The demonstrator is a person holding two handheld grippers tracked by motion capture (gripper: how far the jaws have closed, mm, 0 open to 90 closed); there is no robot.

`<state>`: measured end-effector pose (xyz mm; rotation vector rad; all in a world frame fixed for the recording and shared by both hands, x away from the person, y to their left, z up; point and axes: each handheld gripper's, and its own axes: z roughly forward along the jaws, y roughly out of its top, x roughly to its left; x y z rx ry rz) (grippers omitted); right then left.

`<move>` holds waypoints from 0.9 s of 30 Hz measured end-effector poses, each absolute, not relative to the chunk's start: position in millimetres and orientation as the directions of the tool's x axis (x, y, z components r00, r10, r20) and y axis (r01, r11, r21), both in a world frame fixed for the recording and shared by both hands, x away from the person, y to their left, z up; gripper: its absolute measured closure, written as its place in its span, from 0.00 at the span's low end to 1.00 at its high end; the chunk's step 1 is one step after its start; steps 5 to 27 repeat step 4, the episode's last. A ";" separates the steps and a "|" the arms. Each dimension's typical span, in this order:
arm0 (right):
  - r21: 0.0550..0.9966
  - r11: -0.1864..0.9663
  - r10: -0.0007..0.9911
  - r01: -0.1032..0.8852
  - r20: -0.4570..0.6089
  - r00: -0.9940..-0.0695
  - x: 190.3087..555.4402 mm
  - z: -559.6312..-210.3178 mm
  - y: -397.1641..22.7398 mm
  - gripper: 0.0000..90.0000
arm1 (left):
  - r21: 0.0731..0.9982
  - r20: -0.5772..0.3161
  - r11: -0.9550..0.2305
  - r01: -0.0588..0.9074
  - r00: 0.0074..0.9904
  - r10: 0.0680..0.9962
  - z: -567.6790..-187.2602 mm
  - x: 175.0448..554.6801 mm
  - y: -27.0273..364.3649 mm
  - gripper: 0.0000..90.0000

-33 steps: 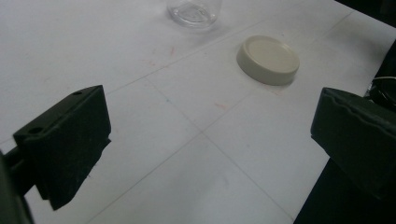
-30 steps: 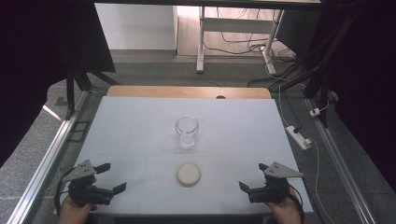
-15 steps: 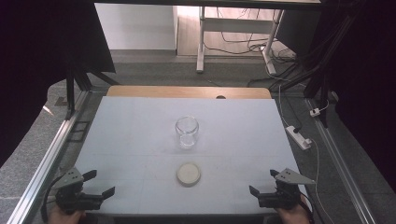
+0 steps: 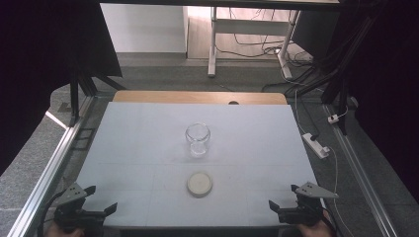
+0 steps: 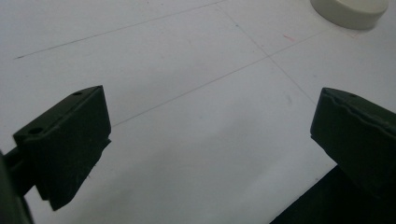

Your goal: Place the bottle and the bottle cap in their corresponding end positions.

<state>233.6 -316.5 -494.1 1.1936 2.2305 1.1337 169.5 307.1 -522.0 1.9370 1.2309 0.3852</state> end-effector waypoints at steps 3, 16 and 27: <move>0.786 0.317 0.819 0.531 0.055 -0.571 233.5 -494.5 -317.4 0.00 | 0.754 -0.164 -0.203 0.625 0.478 0.863 -522.2 169.8 308.4 0.00; 0.785 0.318 0.819 0.532 0.055 -0.571 233.6 -494.7 -317.4 0.00 | 0.754 -0.166 -0.201 0.626 0.478 0.863 -522.1 170.2 308.5 0.00; 0.785 0.318 0.819 0.532 0.055 -0.571 233.6 -494.7 -317.4 0.00 | 0.754 -0.166 -0.201 0.626 0.478 0.863 -522.1 170.2 308.5 0.00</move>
